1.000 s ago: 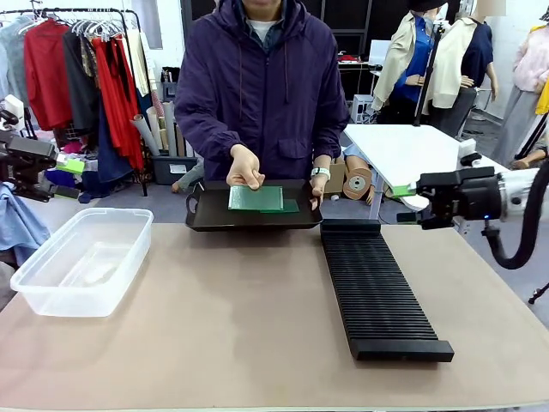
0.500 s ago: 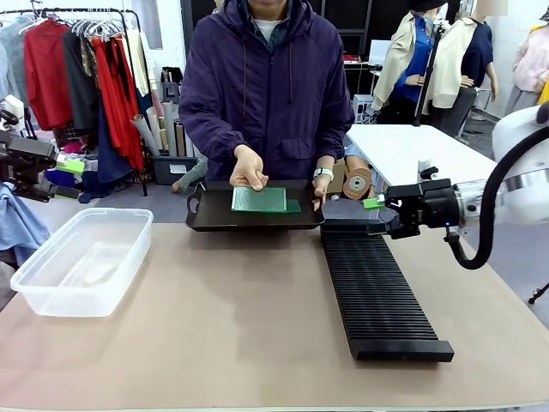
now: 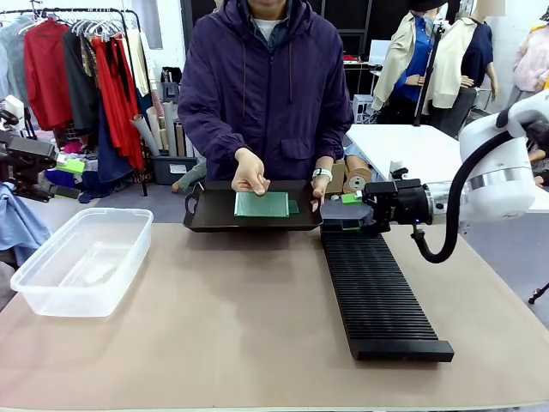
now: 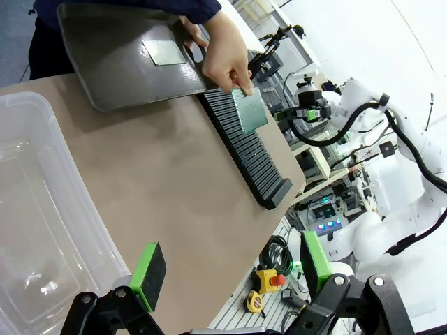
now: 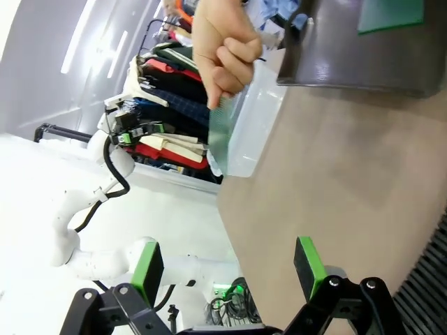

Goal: Sort PCBs into racks and boxes based on the side picked up.
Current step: Pick up the Blank PCB handed by the Human.

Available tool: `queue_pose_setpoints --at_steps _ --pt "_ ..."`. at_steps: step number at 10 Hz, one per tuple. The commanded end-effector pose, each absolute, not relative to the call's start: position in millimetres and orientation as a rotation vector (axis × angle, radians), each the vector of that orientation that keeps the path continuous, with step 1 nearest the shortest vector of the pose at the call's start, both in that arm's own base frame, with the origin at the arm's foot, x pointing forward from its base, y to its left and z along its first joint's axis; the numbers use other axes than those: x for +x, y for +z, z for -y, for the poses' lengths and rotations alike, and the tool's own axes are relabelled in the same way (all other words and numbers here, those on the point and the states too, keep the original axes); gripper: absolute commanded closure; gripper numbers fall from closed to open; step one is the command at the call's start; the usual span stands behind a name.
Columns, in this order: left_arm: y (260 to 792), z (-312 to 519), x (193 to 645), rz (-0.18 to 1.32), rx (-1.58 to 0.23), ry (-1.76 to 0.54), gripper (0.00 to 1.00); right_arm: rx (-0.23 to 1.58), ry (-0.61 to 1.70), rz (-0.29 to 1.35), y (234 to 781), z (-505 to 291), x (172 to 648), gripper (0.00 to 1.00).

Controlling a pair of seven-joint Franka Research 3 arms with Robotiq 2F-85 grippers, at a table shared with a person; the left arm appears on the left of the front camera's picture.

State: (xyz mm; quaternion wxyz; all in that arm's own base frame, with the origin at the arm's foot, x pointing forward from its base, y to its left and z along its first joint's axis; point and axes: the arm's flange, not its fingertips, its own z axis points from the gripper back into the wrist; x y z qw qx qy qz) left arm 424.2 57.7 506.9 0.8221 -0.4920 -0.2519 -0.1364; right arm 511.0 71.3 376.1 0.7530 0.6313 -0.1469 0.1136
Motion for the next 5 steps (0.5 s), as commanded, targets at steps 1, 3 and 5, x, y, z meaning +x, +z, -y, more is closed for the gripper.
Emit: queue_pose_setpoints --at_steps 1,3,5 --pt "508 -58 423 0.535 -1.055 -0.294 0.0 1.444 0.298 0.337 375 -90 528 0.0" --pt "508 -58 423 0.535 -1.055 -0.294 0.0 1.527 0.333 0.286 375 -111 542 0.0" --pt "508 -58 423 0.535 -1.055 -0.294 0.0 1.555 0.343 0.27 374 -129 555 0.0"
